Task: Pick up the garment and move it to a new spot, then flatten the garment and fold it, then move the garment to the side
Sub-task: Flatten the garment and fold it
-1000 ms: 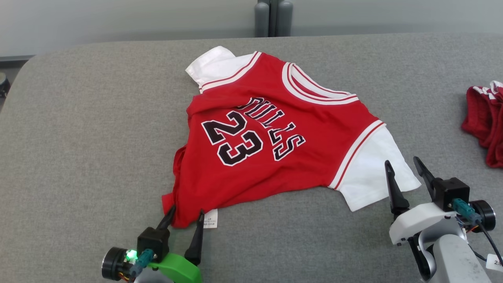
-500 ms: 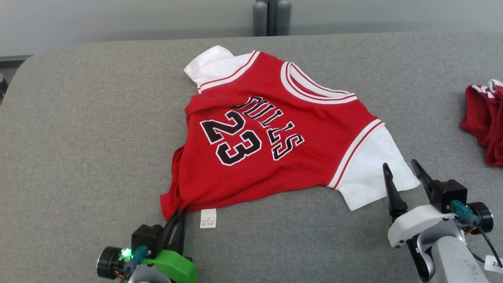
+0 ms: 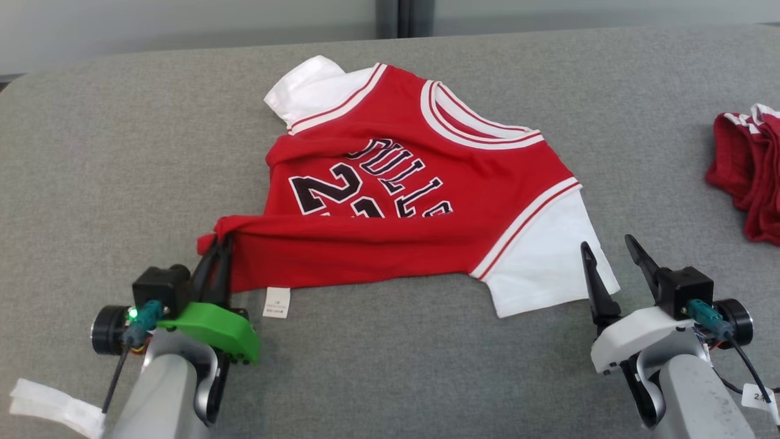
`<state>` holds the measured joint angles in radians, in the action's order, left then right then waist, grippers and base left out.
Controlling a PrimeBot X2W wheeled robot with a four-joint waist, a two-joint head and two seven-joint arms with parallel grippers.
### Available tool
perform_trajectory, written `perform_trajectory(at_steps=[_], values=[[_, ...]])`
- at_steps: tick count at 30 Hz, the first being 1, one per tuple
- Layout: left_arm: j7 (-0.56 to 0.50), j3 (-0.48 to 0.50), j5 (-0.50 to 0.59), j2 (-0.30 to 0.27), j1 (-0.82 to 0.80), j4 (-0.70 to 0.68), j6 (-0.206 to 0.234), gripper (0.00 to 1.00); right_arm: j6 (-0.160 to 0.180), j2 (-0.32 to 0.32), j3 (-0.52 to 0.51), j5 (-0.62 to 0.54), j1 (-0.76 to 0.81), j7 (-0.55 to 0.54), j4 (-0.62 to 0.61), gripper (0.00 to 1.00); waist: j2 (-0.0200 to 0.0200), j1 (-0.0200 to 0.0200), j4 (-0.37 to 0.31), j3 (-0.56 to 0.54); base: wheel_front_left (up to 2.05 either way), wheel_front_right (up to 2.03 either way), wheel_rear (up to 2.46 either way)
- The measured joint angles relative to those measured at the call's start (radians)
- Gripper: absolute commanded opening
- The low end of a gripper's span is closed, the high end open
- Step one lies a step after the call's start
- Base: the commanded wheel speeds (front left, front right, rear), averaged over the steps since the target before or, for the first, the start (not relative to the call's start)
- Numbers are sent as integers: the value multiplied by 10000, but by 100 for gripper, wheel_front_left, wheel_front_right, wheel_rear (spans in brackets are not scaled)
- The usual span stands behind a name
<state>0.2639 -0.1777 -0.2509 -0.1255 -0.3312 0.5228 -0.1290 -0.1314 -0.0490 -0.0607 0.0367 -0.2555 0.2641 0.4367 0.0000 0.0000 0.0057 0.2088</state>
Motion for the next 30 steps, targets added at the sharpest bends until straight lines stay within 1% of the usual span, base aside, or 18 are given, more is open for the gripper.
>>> perform_trajectory(at_steps=[1, 2, 3, 4, 8, 10, 13, 16, 19, 22, 25, 30], values=[[0, 63, -36, -56, -225, 339, 0, 19, 0, 0, 42, 13, -42, 0, 0, 100, 0, 0, -63, 35, 0, 0, 0], [0, 169, -56, -109, -373, 589, 0, 39, 0, 2, 75, 27, -52, 0, 8, 100, 0, 0, -113, 60, 0, 0, 0], [0, 314, -121, -146, -553, 909, 0, 91, 0, -2, 84, 52, -55, 0, 15, 100, 0, 0, -178, 90, 0, 0, 0], [-2, 422, -130, -194, -706, 1225, 0, 100, 0, -2, 102, 73, -64, 0, 13, 100, 0, 0, -242, 117, 0, 0, 0], [0, 773, -50, -244, -1096, 1929, 77, 100, 0, -2, 121, 157, -85, 0, -52, 100, 0, 0, -440, 181, 0, 0, 0], [0, 1009, 12, -240, -1093, 2054, 257, 100, 0, -4, 140, 251, -85, 0, -150, 100, 0, 0, -507, 157, 0, 0, 0], [0, 1507, 82, -236, -935, 1722, 449, 100, 0, -4, 207, 372, -61, 0, -288, 100, 0, 0, -542, 38, 0, 0, 0], [-2, 1964, 249, -192, -167, 1070, 512, 100, 0, 0, 351, 474, 54, 0, -454, 100, 0, 0, -558, -176, 0, 0, 0], [0, 2376, 491, -98, 605, 267, 506, 100, 0, 0, 451, 596, 226, 0, -690, 100, 0, 0, -560, -448, 0, 0, 0], [0, 2451, 763, 94, 1310, -236, 364, 100, 0, 0, 571, 715, 474, 0, -867, 100, 0, 0, -533, -726, 0, 0, 0], [0, 2343, 1007, 232, 1941, -568, 230, 100, 0, -2, 602, 798, 739, 0, -926, 100, 0, 0, -474, -1008, 0, 0, 0], [0, 2259, 1143, 533, 2790, -1018, 144, 100, 0, 0, 688, 872, 1250, 0, -972, 100, 0, 0, -340, -1449, 0, 0, 0]])
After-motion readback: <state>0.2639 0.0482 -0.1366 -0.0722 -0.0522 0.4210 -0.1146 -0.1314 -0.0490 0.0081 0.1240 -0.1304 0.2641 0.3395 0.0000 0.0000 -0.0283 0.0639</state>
